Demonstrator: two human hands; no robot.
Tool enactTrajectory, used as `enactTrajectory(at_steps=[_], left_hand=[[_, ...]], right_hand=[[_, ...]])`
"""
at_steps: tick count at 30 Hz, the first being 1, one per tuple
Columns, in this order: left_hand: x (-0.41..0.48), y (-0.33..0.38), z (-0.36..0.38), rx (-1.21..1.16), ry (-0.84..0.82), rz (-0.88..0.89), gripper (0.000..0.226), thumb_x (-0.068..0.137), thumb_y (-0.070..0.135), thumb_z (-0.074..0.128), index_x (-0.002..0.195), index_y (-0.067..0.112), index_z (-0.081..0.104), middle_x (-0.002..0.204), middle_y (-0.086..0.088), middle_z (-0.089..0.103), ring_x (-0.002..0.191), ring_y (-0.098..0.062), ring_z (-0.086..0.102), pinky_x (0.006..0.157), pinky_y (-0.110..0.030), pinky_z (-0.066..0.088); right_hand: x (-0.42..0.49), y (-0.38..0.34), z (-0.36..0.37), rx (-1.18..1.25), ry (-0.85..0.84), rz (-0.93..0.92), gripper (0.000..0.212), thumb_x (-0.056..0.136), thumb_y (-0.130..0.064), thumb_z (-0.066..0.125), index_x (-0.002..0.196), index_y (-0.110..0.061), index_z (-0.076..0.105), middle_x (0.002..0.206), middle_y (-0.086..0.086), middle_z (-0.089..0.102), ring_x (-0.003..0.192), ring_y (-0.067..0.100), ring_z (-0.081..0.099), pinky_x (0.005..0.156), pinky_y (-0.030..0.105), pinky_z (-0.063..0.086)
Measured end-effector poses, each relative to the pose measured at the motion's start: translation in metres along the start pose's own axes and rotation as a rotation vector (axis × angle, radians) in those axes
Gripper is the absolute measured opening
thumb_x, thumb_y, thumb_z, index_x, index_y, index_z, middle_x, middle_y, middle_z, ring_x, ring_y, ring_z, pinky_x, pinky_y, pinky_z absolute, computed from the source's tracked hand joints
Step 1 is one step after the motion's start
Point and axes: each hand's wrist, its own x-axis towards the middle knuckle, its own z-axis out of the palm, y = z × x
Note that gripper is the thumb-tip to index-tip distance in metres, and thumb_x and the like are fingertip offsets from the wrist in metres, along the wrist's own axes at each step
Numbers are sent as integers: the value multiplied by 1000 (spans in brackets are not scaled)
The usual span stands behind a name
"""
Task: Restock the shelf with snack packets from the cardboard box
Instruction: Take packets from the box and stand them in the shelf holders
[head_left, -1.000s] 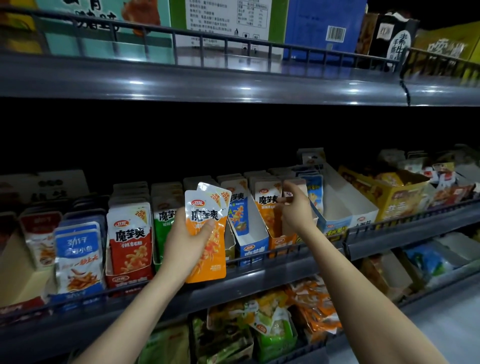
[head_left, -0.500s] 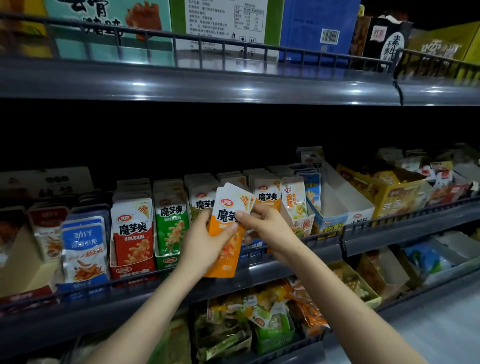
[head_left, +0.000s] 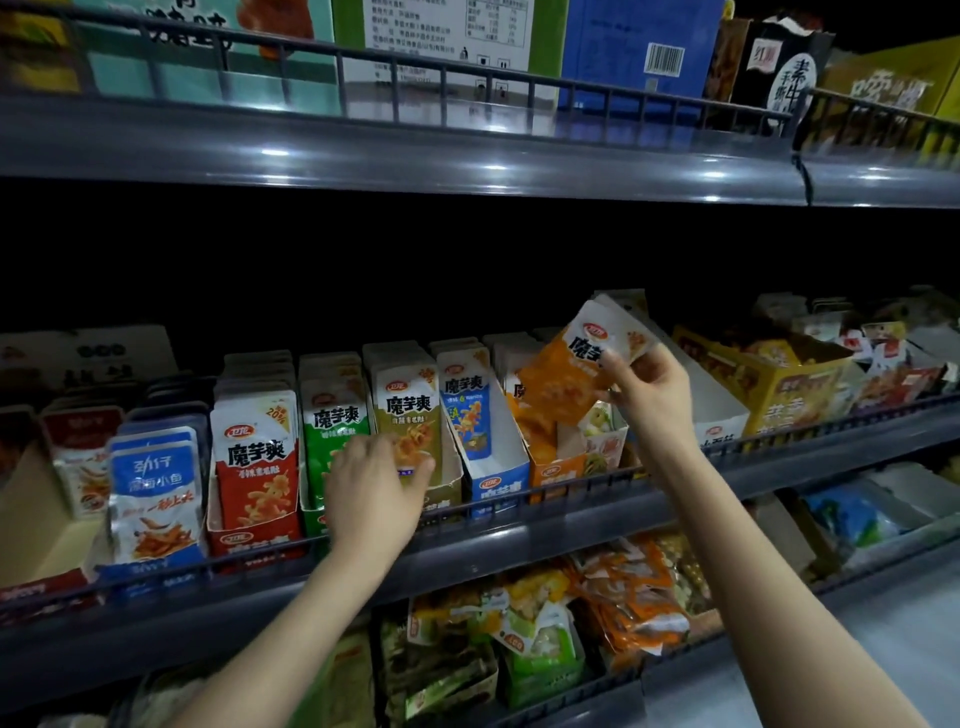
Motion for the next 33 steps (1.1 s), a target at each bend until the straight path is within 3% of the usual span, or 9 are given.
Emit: enactTrajectory(at_steps=[3,7,11,15,20,24,28,33], left_hand=[[-2,0,6,12,19,-23,56,87,42,61,131,8,52,124,-14,53,110,-27,52,92,-36,44],[-4,-2,11,1,-13,-86,68,84,40,67,138,9,42,135,-17,45,122,-31,46,101,-40,41],[-4,-10,13,-4,-95,-89,75,83,46,66,143,13,35,148,-15,35,135,-32,36,110,-43,34],[-4,-13,11,-18,-97,-93,78,84,45,66,147,17,31,150,-13,33,134,-31,37,108,-43,37],[-5,-13,11,-14,-95,-98,79,84,47,64,148,16,29,151,-12,32,134,-30,37,106,-41,38],[-5,-13,11,-16,-94,-91,79,84,47,64,148,17,28,151,-11,32,134,-29,37,106,-40,36],[-6,-13,12,-15,-91,-92,80,85,48,63,149,17,27,151,-11,31,134,-28,37,107,-39,34],[-6,-14,14,-14,-83,-88,79,85,48,62,149,16,27,150,-10,33,134,-28,37,107,-38,34]], right_hand=[[6,20,7,-97,-47,35,18,94,-17,58,110,-9,59,99,0,69,89,12,68,71,24,58],[9,47,15,-219,-129,149,22,95,-22,57,114,-11,59,104,2,67,96,17,66,77,31,57],[6,59,20,-321,-201,226,21,95,-22,56,114,-12,57,103,0,66,98,18,65,73,25,53],[10,61,24,-485,-171,187,23,88,-18,66,109,-15,56,104,2,66,99,22,63,84,41,54],[16,60,29,-841,-124,45,35,84,-23,71,114,-12,57,109,7,66,102,29,60,73,32,43],[22,61,35,-770,-101,73,48,84,-10,68,127,-11,47,117,14,64,107,33,59,79,36,44],[24,67,40,-696,-100,56,43,84,-2,65,123,-11,50,112,13,63,105,31,58,85,43,47],[24,79,41,-764,-43,-66,42,83,-4,67,122,-15,57,108,11,58,94,24,55,73,32,41]])
